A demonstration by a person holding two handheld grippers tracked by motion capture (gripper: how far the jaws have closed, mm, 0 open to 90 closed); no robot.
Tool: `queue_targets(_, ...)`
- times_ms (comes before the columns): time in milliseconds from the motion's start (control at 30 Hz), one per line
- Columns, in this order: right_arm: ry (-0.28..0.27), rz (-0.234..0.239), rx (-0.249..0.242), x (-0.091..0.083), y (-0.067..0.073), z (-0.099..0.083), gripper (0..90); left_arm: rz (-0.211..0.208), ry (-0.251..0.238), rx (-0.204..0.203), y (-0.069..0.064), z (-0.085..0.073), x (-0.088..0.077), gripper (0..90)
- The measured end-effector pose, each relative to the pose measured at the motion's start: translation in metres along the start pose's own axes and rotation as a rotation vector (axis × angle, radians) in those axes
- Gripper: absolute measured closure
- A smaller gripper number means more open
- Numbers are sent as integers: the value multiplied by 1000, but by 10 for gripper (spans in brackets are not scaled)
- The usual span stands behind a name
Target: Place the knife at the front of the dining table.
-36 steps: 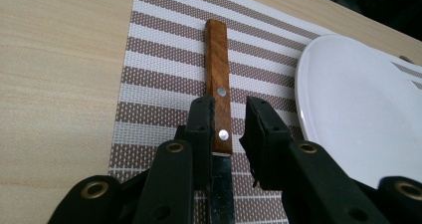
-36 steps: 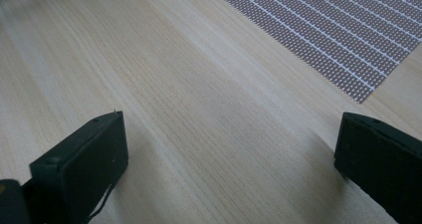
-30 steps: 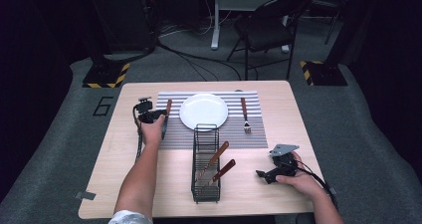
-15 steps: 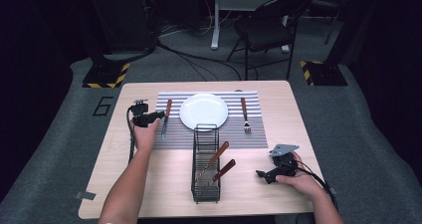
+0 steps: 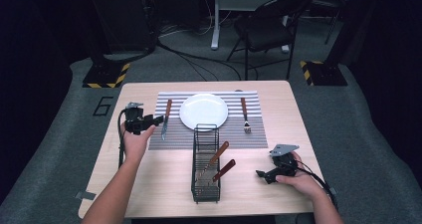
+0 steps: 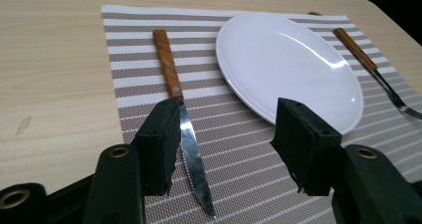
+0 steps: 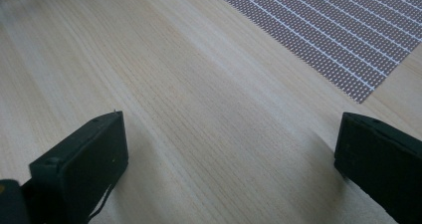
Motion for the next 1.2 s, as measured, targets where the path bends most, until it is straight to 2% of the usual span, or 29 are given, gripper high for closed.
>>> queue_targets(133, 0, 0, 0, 0, 0, 0, 0, -9, 2, 44, -6, -3, -14, 434)
queue_targets(200, 0, 0, 0, 0, 0, 0, 0, -19, 7, 48, -8, -5, -21, 428)
queue_targets(300, 0, -1, 1, 0, 0, 0, 0, -37, -11, 57, -10, -10, -31, 428)
queue_targets(533, 0, -1, 1, 0, 0, 0, 0, -38, 11, 106, -15, -30, -51, 427)
queue_targets(667, 0, -1, 1, 0, 0, 0, 0, -29, 32, 161, -15, -42, -58, 428)
queue_targets(700, 1, -2, 2, 0, 0, 0, 0, -31, 35, 158, -14, -46, -59, 428)
queue_targets(900, 0, -3, 4, 0, 0, 0, 0, -4, 71, 164, -1, -68, -61, 417)
queue_targets(1000, -1, -5, 8, 0, 1, 0, 0, 12, 74, 140, 9, -77, -61, 406)
queue_targets(1100, -2, -5, 10, 0, 1, 0, 0, 61, 75, 133, 24, -85, -60, 392)
queue_targets(1200, -2, -5, 10, 0, 1, 0, 0, 109, 78, 98, 38, -95, -60, 391)
Point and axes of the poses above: each handheld gripper's, and its own axes: x roughly forward along the jaws, z roughly out of its top, y roughly to its left, the point moved 5 cm from there along x, roughly forward along the jaws, and after that the axes turned 8 degrees about -y, right-handed, at the moved point
